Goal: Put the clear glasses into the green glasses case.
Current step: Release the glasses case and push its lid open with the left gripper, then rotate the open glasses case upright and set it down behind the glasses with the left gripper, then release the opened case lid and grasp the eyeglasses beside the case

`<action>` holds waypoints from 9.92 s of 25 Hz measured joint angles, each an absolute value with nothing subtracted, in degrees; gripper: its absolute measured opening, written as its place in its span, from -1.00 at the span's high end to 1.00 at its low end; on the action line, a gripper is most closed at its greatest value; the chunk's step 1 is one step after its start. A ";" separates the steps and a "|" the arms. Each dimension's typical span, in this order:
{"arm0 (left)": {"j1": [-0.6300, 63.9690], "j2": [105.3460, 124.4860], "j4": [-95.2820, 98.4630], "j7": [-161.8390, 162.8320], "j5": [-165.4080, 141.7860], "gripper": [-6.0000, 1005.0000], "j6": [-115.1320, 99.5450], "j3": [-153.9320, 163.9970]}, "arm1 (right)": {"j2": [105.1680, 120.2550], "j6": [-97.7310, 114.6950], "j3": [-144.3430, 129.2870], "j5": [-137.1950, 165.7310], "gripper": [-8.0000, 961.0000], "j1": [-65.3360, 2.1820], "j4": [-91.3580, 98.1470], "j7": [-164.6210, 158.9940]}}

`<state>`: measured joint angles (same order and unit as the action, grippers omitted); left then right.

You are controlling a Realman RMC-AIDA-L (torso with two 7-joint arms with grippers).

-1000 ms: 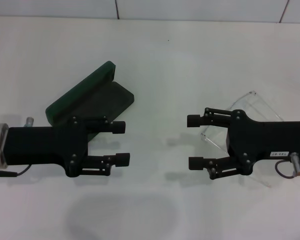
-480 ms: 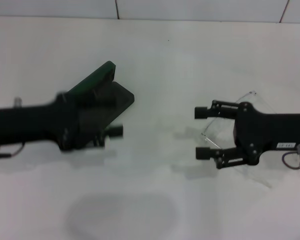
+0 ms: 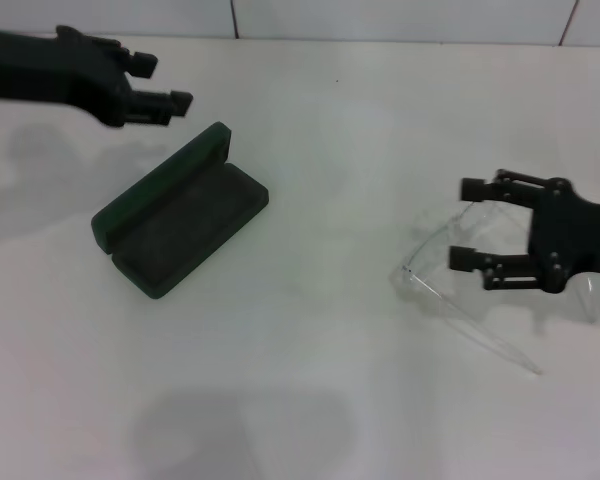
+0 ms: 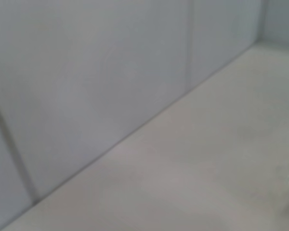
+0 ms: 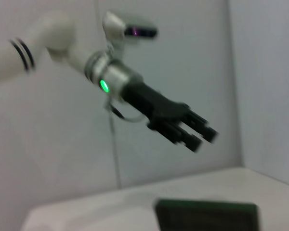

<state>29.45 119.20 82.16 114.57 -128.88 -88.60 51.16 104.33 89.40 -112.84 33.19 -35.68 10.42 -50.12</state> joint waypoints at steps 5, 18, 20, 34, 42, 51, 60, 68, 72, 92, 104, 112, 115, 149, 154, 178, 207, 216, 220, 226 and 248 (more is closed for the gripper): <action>36.12 119.15 85.16 130.00 -147.92 -0.34 -88.11 61.87 | 101.76 88.11 -109.35 33.26 -0.78 -32.56 10.41 -49.46; 40.51 119.48 78.62 139.66 -159.08 -0.19 -86.19 73.47 | 99.96 89.62 -103.80 33.33 -0.51 -27.11 11.85 -46.49; 40.59 119.49 77.50 139.70 -159.22 -0.18 -85.62 73.69 | 100.07 89.57 -103.79 33.32 -0.50 -27.24 11.86 -46.23; 42.50 119.38 69.62 139.60 -159.15 -0.10 -83.58 72.80 | 100.11 89.58 -103.71 33.36 -0.50 -26.92 11.83 -45.64; 42.68 119.54 70.05 139.85 -158.99 0.40 -84.31 73.20 | 100.18 91.20 -101.53 33.84 -0.50 -25.76 11.78 -45.56; 41.43 119.77 76.38 140.21 -158.76 0.58 -85.60 80.69 | 98.58 94.40 -100.25 34.02 -0.50 -23.72 10.74 -45.46; 36.30 119.87 87.59 139.17 -154.08 0.58 -80.91 93.75 | 96.50 99.25 -99.16 34.02 -0.50 -16.99 10.36 -43.22; 36.92 119.88 87.51 136.23 -151.39 0.58 -78.53 99.38 | 95.20 108.38 -99.21 34.93 -0.50 -14.13 8.60 -41.25; 37.19 119.97 87.29 134.99 -151.64 0.58 -76.62 101.21 | 95.31 111.14 -99.23 34.71 -0.50 -13.36 6.29 -40.13; 37.08 119.95 85.87 131.05 -153.71 0.58 -73.73 106.22 | 95.80 114.33 -99.23 34.72 -0.50 -13.08 4.57 -38.93; 38.38 120.24 82.97 130.90 -151.63 0.58 -71.35 107.06 | 95.80 114.30 -99.23 34.74 -0.50 -12.94 4.10 -39.03; 38.09 120.11 82.71 130.39 -151.64 0.58 -71.10 107.14 | 95.74 114.72 -99.23 34.62 -0.50 -13.33 3.24 -38.99; 38.18 120.09 82.28 130.17 -151.66 0.58 -71.09 107.14 | 95.76 114.78 -99.23 34.62 -0.50 -13.35 3.24 -38.98; 38.21 120.11 81.54 129.53 -151.42 0.55 -71.05 107.51 | 95.69 116.13 -97.82 34.65 -0.50 -12.83 3.16 -39.05; 37.98 120.10 81.76 129.63 -151.65 0.54 -71.13 107.55 | 95.71 116.32 -97.82 34.66 -0.49 -12.81 3.16 -39.04; 38.67 120.09 82.11 130.81 -151.83 0.44 -73.78 108.26 | 95.80 116.95 -97.82 34.89 -0.48 -12.74 3.08 -39.26; 38.26 120.13 88.99 132.77 -152.79 0.40 -78.14 108.72 | 95.65 117.34 -97.82 34.32 -0.47 -12.72 3.08 -39.28; 37.53 120.02 96.29 133.89 -147.48 0.41 -80.54 104.05 | 95.50 117.22 -96.55 34.00 -0.47 -12.47 3.03 -39.33; 34.15 119.80 101.98 131.15 -138.68 0.42 -80.53 95.85 | 95.62 117.31 -94.78 34.01 -0.46 -12.56 2.99 -39.96; 27.47 119.60 102.90 120.90 -118.41 0.43 -81.52 75.15 | 95.74 113.34 -90.55 34.19 -0.46 -13.44 3.37 -47.47; 22.00 112.66 66.07 96.07 -91.13 0.92 -106.85 44.27 | 92.60 102.86 -90.63 50.71 -0.45 -25.92 12.33 -69.53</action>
<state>22.00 112.66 66.07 96.07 -91.13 -106.85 44.27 92.60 102.86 -90.63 50.71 -25.92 12.33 -69.53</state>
